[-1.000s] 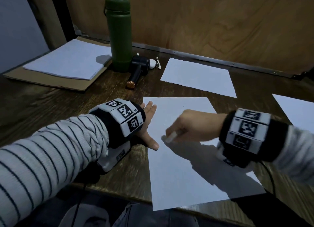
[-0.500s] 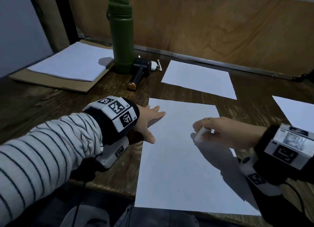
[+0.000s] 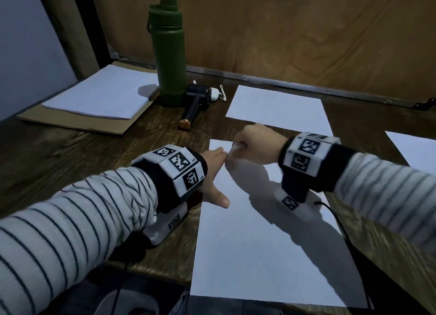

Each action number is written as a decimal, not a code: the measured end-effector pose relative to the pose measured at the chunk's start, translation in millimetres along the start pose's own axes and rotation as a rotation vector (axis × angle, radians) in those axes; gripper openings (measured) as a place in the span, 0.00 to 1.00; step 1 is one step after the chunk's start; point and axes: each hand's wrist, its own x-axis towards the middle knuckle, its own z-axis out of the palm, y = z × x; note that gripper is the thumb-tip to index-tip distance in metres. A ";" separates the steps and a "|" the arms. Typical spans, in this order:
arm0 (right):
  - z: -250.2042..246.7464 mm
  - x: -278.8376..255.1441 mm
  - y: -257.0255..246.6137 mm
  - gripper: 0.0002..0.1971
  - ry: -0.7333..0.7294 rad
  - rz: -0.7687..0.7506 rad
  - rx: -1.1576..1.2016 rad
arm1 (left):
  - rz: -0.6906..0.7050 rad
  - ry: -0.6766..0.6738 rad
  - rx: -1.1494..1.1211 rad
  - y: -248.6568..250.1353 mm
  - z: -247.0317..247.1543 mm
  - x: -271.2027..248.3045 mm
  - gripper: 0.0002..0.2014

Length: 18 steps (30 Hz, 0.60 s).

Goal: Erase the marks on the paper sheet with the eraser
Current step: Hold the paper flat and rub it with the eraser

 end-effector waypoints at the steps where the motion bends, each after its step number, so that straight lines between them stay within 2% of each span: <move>1: 3.1 2.1 -4.4 0.17 -0.009 0.034 -0.014 | -0.006 -0.008 0.011 -0.2 0.6 0.3 0.58; 2: 6.2 -0.3 -8.9 0.16 -0.013 0.023 -0.035 | -0.008 -0.018 0.013 -0.4 0.4 0.5 0.59; 4: 10.5 -12.4 -14.2 0.12 -0.050 -0.093 -0.047 | -0.005 -0.036 0.011 -1.3 0.7 2.9 0.61; 6: 10.1 -27.3 -16.4 0.14 -0.147 -0.197 -0.028 | -0.007 -0.055 0.027 -1.8 2.1 3.8 0.61; 8: 7.2 -28.7 -12.4 0.16 -0.196 -0.199 -0.015 | -0.013 -0.063 0.047 -1.5 3.1 3.0 0.60; 10: 5.4 -15.3 -4.5 0.15 -0.135 -0.155 -0.029 | -0.007 -0.058 0.055 -0.1 2.1 0.9 0.60; 12: 3.6 -0.6 0.3 0.19 -0.045 -0.084 0.005 | -0.002 -0.047 0.044 0.1 1.1 0.2 0.60; 14: 3.7 1.8 -0.5 0.22 -0.014 -0.066 0.014 | 0.002 -0.045 0.037 0.3 1.5 0.1 0.59; 18: 8.6 -22.2 -8.6 0.21 -0.216 -0.138 0.002 | -0.003 -0.045 0.036 0.4 3.6 -0.5 0.60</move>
